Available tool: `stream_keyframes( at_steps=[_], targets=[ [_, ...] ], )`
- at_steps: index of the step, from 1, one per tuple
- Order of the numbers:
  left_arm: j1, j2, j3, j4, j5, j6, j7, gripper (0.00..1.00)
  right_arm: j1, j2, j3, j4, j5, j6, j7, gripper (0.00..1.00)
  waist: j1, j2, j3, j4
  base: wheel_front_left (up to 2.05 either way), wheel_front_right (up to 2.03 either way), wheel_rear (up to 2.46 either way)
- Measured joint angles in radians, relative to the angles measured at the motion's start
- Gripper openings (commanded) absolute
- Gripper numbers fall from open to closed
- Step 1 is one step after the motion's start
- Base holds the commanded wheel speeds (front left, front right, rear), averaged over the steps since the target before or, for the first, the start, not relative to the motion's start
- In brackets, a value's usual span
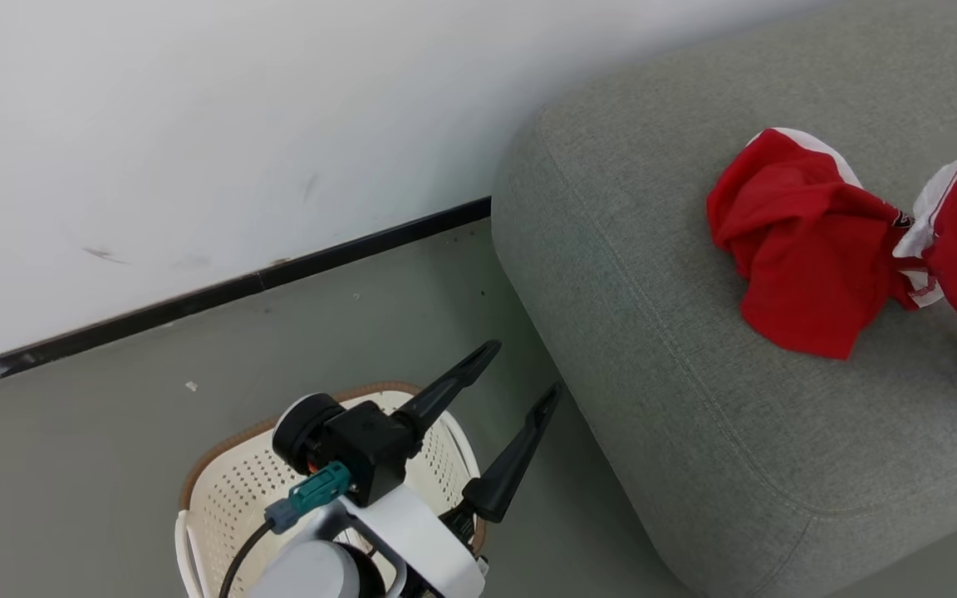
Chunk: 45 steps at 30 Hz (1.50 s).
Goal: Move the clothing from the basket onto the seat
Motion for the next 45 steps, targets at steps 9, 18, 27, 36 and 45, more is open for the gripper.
stream_keyframes(
  at_steps=[9, 18, 27, 36, 45],
  targets=[
    [-0.051, 0.005, -0.014, -0.036, 0.019, -0.001, 0.026, 1.0, 0.003, 0.046, -0.013, 0.136, -0.082, 0.0, -0.058, 0.0, 0.0, 0.0, 0.081, 0.039, 0.0, 0.0, 0.0],
    [-0.09, 0.009, -0.017, -0.048, 0.04, -0.002, 0.052, 1.0, 0.011, 0.141, -0.028, 0.25, -0.136, 0.0, -0.126, 0.0, 0.0, 0.0, 0.16, 0.076, 0.0, 0.0, 0.0],
    [-0.135, 0.009, -0.021, -0.051, 0.049, -0.015, 0.061, 1.0, 0.064, 0.189, -0.006, 0.332, -0.174, 0.0, -0.172, 0.0, 0.0001, 0.0, 0.229, 0.105, 0.0, 0.0, 0.0],
    [-0.177, 0.013, -0.012, -0.049, 0.051, -0.02, 0.061, 1.0, 0.062, 0.212, -0.015, 0.348, -0.172, 0.0, -0.212, 0.0, 0.0, 0.0, 0.288, 0.111, 0.0, 0.0, 0.0],
    [-0.184, 0.036, 0.042, 0.004, 0.053, -0.017, 0.054, 1.0, 0.066, 0.236, -0.008, 0.331, -0.172, 0.0, -0.223, 1.0, 0.0, 0.0, 0.28, 0.082, 0.0, 0.0, 0.0]
  ],
)
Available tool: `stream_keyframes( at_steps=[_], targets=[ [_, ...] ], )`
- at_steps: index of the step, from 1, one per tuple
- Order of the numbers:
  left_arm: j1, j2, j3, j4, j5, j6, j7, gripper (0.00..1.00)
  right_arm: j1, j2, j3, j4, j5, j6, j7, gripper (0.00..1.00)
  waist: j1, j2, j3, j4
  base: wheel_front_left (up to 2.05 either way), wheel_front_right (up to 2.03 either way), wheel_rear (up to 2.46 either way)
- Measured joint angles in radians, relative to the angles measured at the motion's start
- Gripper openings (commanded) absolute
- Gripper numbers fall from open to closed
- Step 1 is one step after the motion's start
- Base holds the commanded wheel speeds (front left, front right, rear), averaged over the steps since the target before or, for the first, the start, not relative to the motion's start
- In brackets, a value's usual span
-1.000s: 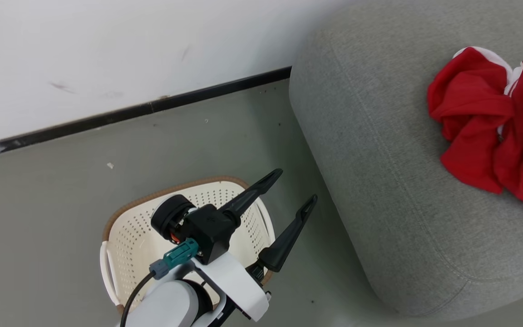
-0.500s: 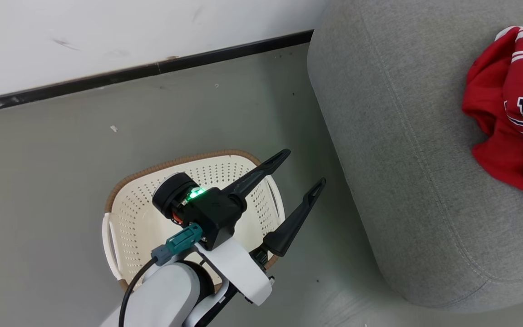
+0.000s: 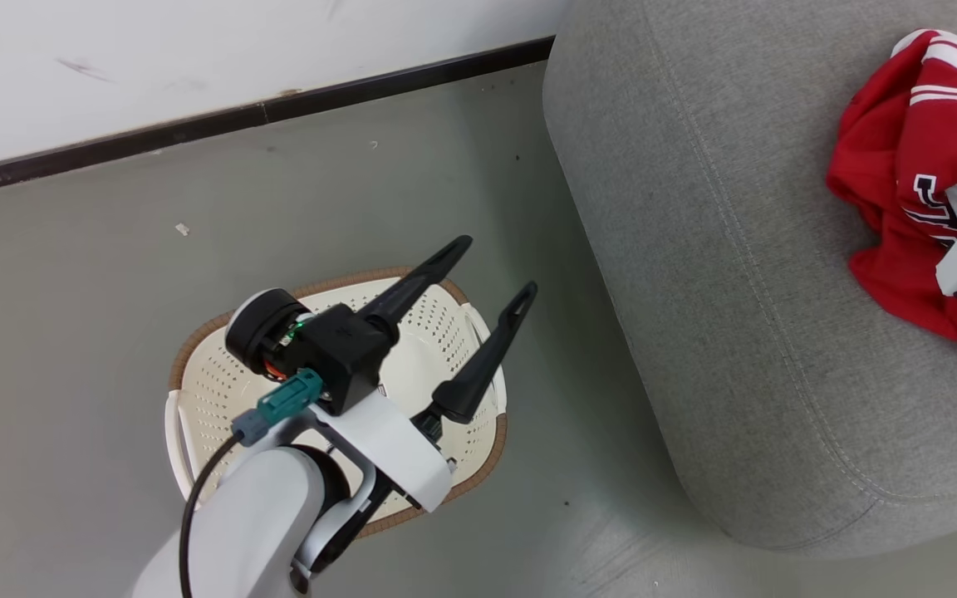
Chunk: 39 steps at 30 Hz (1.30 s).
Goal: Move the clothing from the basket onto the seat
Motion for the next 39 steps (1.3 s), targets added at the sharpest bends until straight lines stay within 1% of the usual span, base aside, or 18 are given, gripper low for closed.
stream_keyframes(
  at_steps=[3, 12, 14, 15, 16, 20, 27, 34, 39],
  targets=[
    [0.001, 0.004, 0.017, 0.014, -0.006, 0.008, -0.004, 1.0, 0.008, -0.001, 0.002, -0.026, 0.0, 0.0, 0.0, 1.0, 0.0, 0.0, -0.01, -0.008, 0.0, 0.0, 0.0],
    [0.027, 0.021, 0.056, 0.052, -0.007, 0.026, -0.04, 1.0, 0.086, -0.021, -0.02, -0.194, 0.007, 0.0, 0.0, 1.0, 0.0, 0.0, -0.051, -0.032, 0.0, 0.0, 0.0],
    [0.031, 0.021, 0.063, 0.057, -0.01, 0.028, -0.048, 1.0, 0.096, -0.021, -0.026, -0.208, 0.009, 0.0, 0.0, 1.0, 0.0, 0.0, -0.057, -0.034, 0.0, 0.0, 0.0],
    [0.044, 0.022, 0.08, 0.066, -0.016, 0.039, -0.066, 1.0, 0.12, -0.018, -0.033, -0.245, 0.01, 0.0, 0.0, 1.0, 0.0, 0.0, -0.069, -0.037, 0.0, 0.0, 0.0],
    [0.044, 0.022, 0.08, 0.066, -0.016, 0.039, -0.066, 1.0, 0.12, -0.018, -0.033, -0.245, 0.01, 0.0, 0.0, 1.0, 0.0, 0.0, -0.069, -0.037, 0.0, 0.0, 0.0],
    [0.08, 0.024, 0.122, 0.085, -0.026, 0.065, -0.099, 1.0, 0.168, 0.018, -0.061, -0.306, 0.055, 0.0, 0.0, 1.0, 0.0, 0.0, -0.098, -0.041, 0.0, 0.0, 0.0],
    [0.156, 0.035, 0.211, 0.126, -0.05, 0.123, -0.167, 1.0, 0.246, 0.069, -0.059, -0.423, 0.08, 0.0, 0.0, 1.0, 0.0, 0.0, -0.155, -0.035, 0.0, 0.0, 0.0],
    [0.241, 0.049, 0.285, 0.163, -0.054, 0.179, -0.225, 1.0, 0.325, 0.114, -0.025, -0.539, 0.078, 0.0, -0.005, 1.0, 0.0, 0.0, -0.216, -0.014, 0.0, 0.0, 0.0],
    [0.313, 0.045, 0.325, 0.182, -0.077, 0.207, -0.244, 1.0, 0.39, 0.146, -0.006, -0.599, 0.057, 0.0, -0.007, 1.0, 0.0, 0.0, -0.259, 0.009, 0.0, 0.0, 0.0]
  ],
)
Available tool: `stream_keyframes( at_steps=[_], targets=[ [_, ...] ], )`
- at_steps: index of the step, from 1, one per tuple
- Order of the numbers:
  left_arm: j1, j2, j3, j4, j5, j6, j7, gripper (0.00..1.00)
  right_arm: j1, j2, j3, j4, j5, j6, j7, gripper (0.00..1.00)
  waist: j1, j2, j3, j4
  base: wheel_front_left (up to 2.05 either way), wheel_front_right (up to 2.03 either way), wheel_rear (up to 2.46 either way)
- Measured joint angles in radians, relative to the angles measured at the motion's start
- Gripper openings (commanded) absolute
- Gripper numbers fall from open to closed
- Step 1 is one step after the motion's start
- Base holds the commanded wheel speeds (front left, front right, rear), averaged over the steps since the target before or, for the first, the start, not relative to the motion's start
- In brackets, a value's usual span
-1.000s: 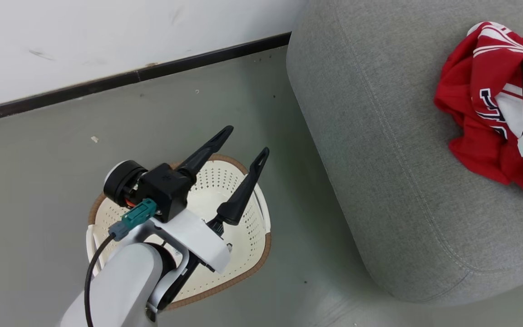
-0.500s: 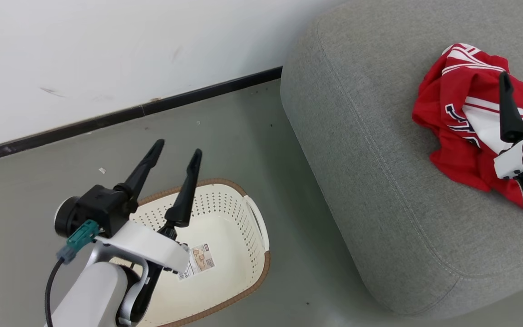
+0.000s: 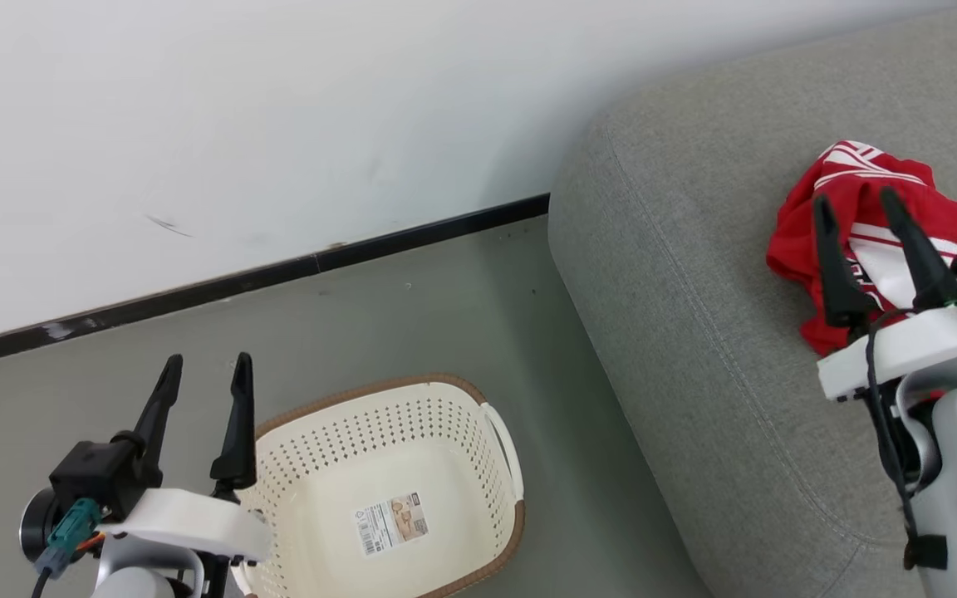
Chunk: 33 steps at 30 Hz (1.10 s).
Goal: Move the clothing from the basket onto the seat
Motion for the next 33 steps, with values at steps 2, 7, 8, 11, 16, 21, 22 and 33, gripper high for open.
stream_keyframes(
  at_steps=[2, 7, 8, 11, 16, 21, 22, 33],
  targets=[
    [0.025, -0.002, 0.014, 0.007, 0.0, 0.013, -0.006, 1.0, 0.03, 0.012, 0.009, -0.013, -0.001, 0.0, 0.0, 1.0, 0.0, 0.0, -0.017, 0.011, 0.0, 0.0, 0.0],
    [0.086, -0.007, 0.06, 0.016, -0.008, 0.041, -0.015, 1.0, 0.106, 0.039, 0.037, -0.053, -0.033, 0.0, 0.0, 1.0, 0.0, 0.0, -0.057, 0.04, 0.0, 0.0, 0.0],
    [0.097, -0.008, 0.065, 0.017, -0.008, 0.048, -0.016, 1.0, 0.117, 0.043, 0.039, -0.059, -0.033, 0.0, 0.0, 1.0, 0.0, 0.0, -0.064, 0.046, 0.0, 0.0, 0.0],
    [0.124, -0.006, 0.071, 0.026, -0.003, 0.056, -0.016, 1.0, 0.156, 0.054, 0.042, -0.077, -0.041, 0.0, 0.0, 1.0, 0.0, 0.0, -0.087, 0.065, 0.0, 0.0, 0.0],
    [0.162, -0.011, 0.075, 0.033, 0.005, 0.066, -0.023, 1.0, 0.234, 0.056, 0.055, -0.099, -0.076, 0.0, 0.0, 1.0, 0.0, 0.0, -0.123, 0.094, 0.0, 0.0, 0.0],
    [0.191, -0.015, 0.077, 0.039, 0.013, 0.066, -0.023, 1.0, 0.299, 0.065, 0.035, -0.125, -0.105, 0.0, 0.0, 1.0, 0.0, 0.0, -0.156, 0.122, 0.0, 0.0, 0.0],
    [0.195, -0.018, 0.077, 0.039, 0.013, 0.066, -0.023, 1.0, 0.313, 0.067, 0.03, -0.133, -0.107, 0.0, 0.0, 1.0, 0.0, 0.0, -0.162, 0.127, 0.0, 0.0, 0.0],
    [0.241, -0.026, 0.074, 0.05, 0.019, 0.065, -0.023, 1.0, 0.454, 0.102, 0.007, -0.181, -0.128, 0.0, 0.0, 1.0, 0.0, 0.0, -0.225, 0.171, 0.0, 0.0, 0.0]
  ],
)
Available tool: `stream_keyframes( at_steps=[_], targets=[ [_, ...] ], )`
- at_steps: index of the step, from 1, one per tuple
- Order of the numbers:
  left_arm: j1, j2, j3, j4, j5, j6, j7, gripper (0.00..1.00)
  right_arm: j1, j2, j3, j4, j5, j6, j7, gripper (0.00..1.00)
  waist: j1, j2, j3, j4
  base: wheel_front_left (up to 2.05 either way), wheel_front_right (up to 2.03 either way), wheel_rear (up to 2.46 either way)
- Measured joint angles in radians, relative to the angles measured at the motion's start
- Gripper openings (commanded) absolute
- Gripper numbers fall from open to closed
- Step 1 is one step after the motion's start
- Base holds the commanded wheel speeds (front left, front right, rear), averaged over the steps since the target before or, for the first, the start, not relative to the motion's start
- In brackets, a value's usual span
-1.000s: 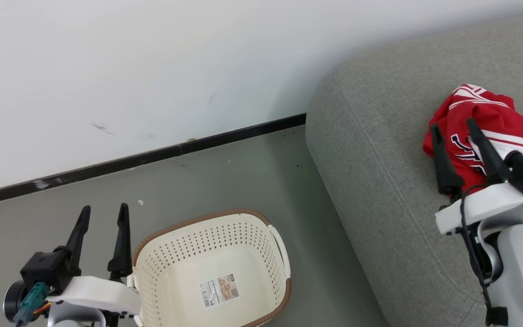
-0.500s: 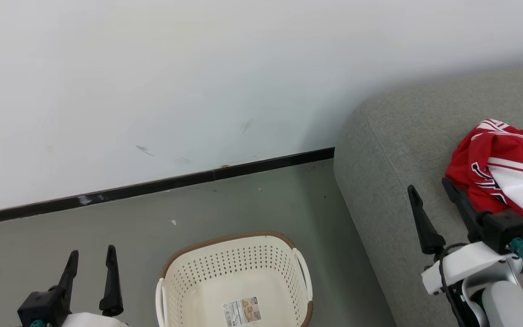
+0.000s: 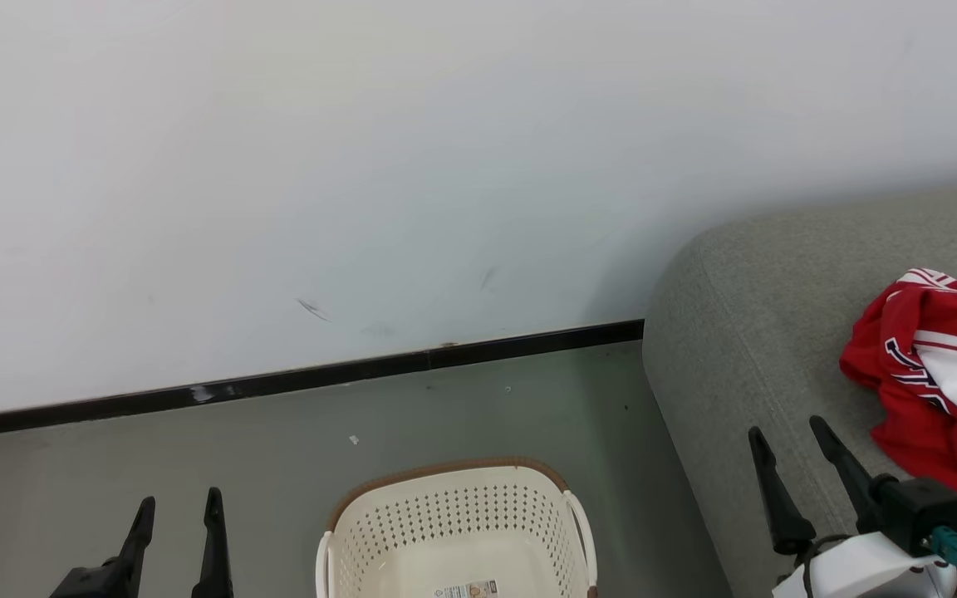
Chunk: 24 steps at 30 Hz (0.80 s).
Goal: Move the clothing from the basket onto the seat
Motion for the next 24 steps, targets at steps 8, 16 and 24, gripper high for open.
stream_keyframes(
  at_steps=[8, 16, 24],
  targets=[
    [0.012, 0.001, -0.018, -0.001, 0.018, 0.0, 0.0, 1.0, 0.086, 0.011, -0.004, -0.028, -0.002, 0.0, 0.0, 1.0, 0.0, 0.0, -0.038, 0.019, 0.0, 0.0, 0.0],
    [0.023, 0.004, -0.017, -0.022, 0.027, 0.0, 0.0, 1.0, 0.122, 0.013, 0.001, -0.058, -0.001, 0.0, 0.0, 1.0, -0.0001, 0.0, -0.045, 0.024, 0.0, 0.0, 0.0],
    [0.023, 0.011, -0.001, -0.026, 0.027, 0.001, 0.0, 1.0, 0.137, 0.013, 0.011, -0.088, 0.045, 0.0, 0.0, 1.0, 0.0, 0.0, -0.036, 0.03, 0.0, 0.0, 0.0]
  ],
)
